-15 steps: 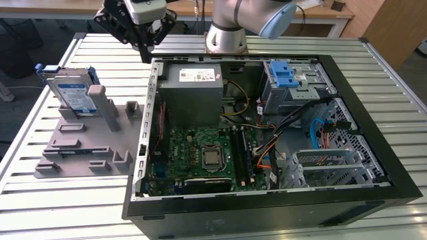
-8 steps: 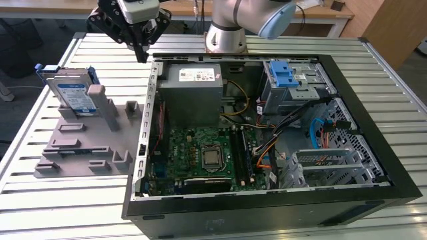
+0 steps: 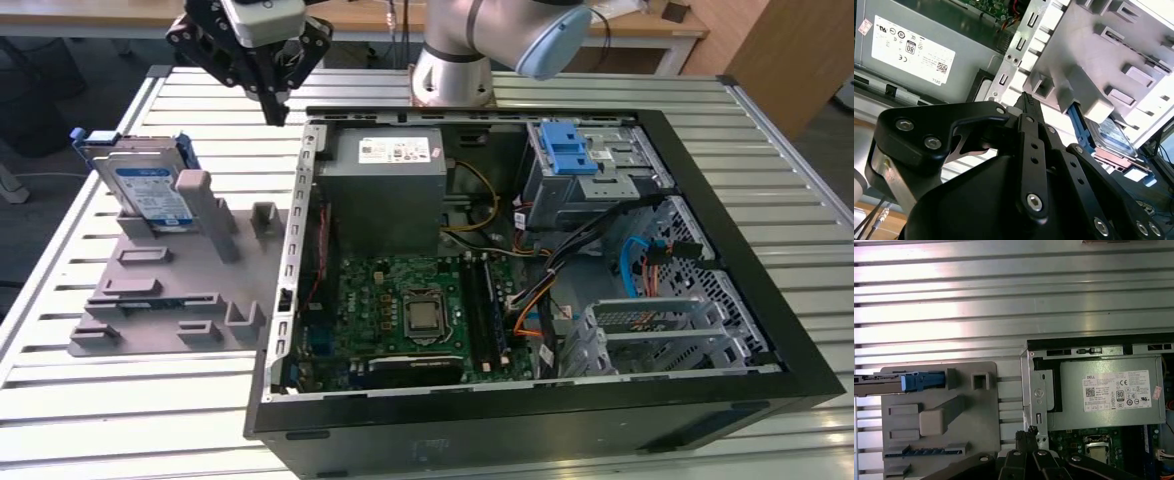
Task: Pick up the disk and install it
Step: 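Reach for the disk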
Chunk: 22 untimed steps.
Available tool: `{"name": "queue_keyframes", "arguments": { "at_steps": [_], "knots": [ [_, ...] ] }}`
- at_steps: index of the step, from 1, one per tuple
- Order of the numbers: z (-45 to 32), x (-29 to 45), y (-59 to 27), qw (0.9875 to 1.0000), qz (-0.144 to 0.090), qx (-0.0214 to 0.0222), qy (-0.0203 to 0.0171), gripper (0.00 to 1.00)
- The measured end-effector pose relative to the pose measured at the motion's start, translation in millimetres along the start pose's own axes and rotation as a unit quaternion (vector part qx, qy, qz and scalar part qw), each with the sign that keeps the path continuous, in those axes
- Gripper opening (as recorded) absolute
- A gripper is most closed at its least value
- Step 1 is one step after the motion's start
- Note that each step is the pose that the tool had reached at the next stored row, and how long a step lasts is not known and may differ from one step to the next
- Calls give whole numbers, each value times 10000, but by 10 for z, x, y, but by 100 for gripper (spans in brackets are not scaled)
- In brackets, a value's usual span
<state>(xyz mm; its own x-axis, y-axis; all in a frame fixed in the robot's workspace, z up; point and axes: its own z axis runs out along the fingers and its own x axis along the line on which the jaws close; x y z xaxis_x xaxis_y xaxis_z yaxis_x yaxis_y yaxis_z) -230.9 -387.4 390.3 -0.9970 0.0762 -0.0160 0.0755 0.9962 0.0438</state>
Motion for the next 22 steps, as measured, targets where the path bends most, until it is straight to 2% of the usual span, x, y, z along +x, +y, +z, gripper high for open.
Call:
{"name": "queue_keyframes", "arguments": {
  "at_steps": [22],
  "knots": [
    [1,234,-3,10000,0,0,0,11]
  ]
}}
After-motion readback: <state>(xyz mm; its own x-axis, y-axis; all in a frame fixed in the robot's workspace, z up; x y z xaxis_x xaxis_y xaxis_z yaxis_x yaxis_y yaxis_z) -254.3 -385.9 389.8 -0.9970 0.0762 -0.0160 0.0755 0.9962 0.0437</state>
